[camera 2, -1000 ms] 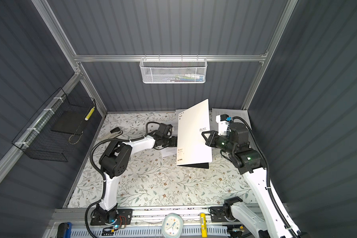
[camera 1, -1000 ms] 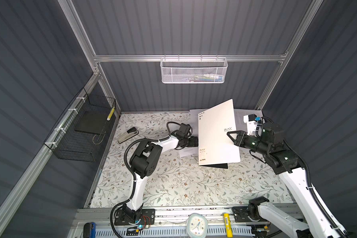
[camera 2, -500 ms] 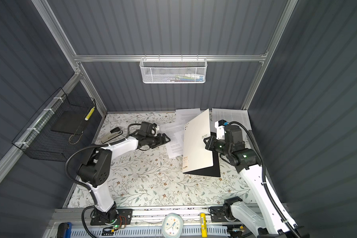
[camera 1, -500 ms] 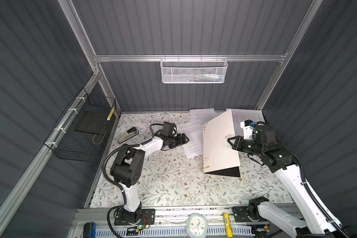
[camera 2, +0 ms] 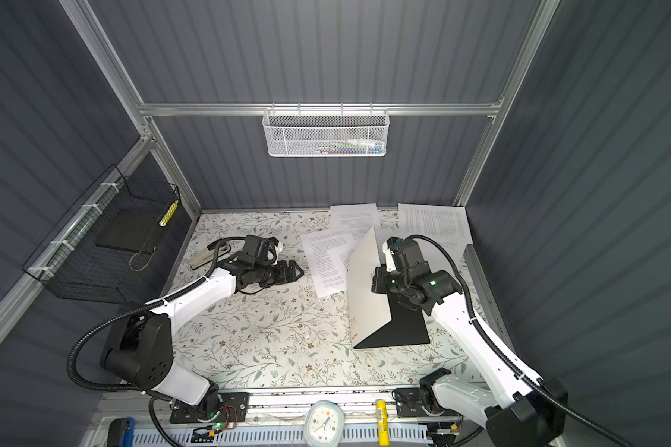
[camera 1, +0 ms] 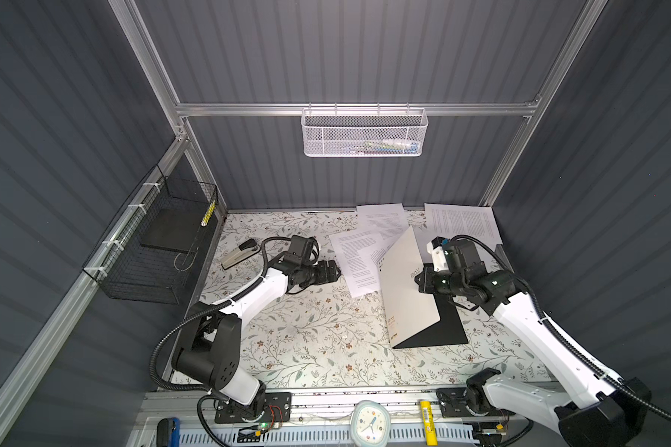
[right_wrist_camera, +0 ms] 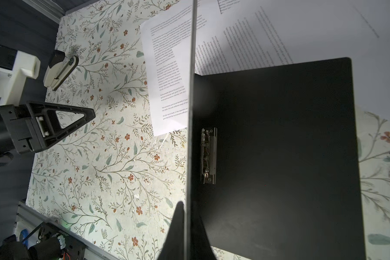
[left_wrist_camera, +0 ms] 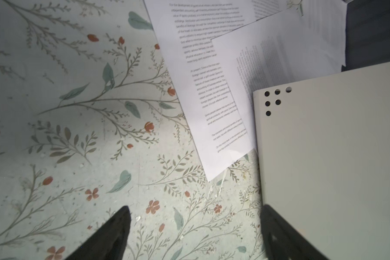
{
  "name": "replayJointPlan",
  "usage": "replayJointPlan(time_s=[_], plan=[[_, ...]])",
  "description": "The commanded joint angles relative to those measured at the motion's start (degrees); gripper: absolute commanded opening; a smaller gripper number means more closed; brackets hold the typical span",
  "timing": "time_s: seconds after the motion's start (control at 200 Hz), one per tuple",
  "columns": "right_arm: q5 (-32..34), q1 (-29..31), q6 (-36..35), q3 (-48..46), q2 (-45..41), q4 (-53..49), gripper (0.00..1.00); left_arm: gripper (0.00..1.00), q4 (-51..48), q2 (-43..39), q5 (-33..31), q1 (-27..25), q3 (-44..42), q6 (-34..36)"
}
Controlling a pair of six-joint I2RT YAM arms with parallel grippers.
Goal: Put the files into the folder
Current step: 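Lay the opened cover flat with the right gripper while left gripper repositions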
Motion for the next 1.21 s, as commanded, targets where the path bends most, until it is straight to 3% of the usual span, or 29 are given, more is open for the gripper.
replayJointPlan(time_s=[0.0, 0.04, 0.125, 0.195, 0.3, 0.515, 0.76, 0.916, 1.061, 1.201], plan=[[1.3, 0.9, 1.2, 0.4, 1.3, 3.3, 0.00, 0.91, -0.7, -0.3, -0.6, 0.4, 0.3, 1.5], [1.3, 1.1, 1.5, 0.6, 2.1, 3.9, 0.00, 0.91, -0.6, -0.1, -0.1, 0.4, 0.5, 1.4], [-0.9, 1.4, 1.7, 1.4, 3.6, 4.8, 0.14, 0.91, -0.4, 0.5, 1.0, 0.4, 1.0, 1.5], [-3.2, 1.3, 2.1, 1.3, 4.2, 6.1, 0.43, 0.91, -0.4, 0.9, 2.3, 0.4, 1.4, 1.8], [-6.4, 1.3, 3.6, 0.3, 3.2, 9.4, 0.58, 0.92, 0.1, 1.2, 7.9, 0.4, 1.6, 2.5], [-8.5, 4.3, 4.1, 4.5, 3.8, 10.5, 0.66, 0.97, 1.1, -1.8, 13.0, 1.0, 2.7, 0.4], [-14.5, 12.7, 6.2, 13.5, 14.9, 18.2, 0.76, 1.00, -7.2, -10.9, 3.2, 6.7, 8.8, -0.9], [-19.6, 18.6, 6.7, 20.2, 31.3, 27.3, 0.81, 1.00, -12.6, -15.8, -1.0, 11.2, 14.4, 0.7], [-23.7, 18.8, 7.1, 20.9, 40.8, 34.3, 0.88, 1.00, -16.3, -16.1, -0.3, 12.5, 18.8, 2.7], [-24.7, 17.6, 5.1, 17.1, 38.6, 34.9, 0.93, 1.00, -16.1, -15.0, 4.0, 12.6, 19.5, 3.4]])
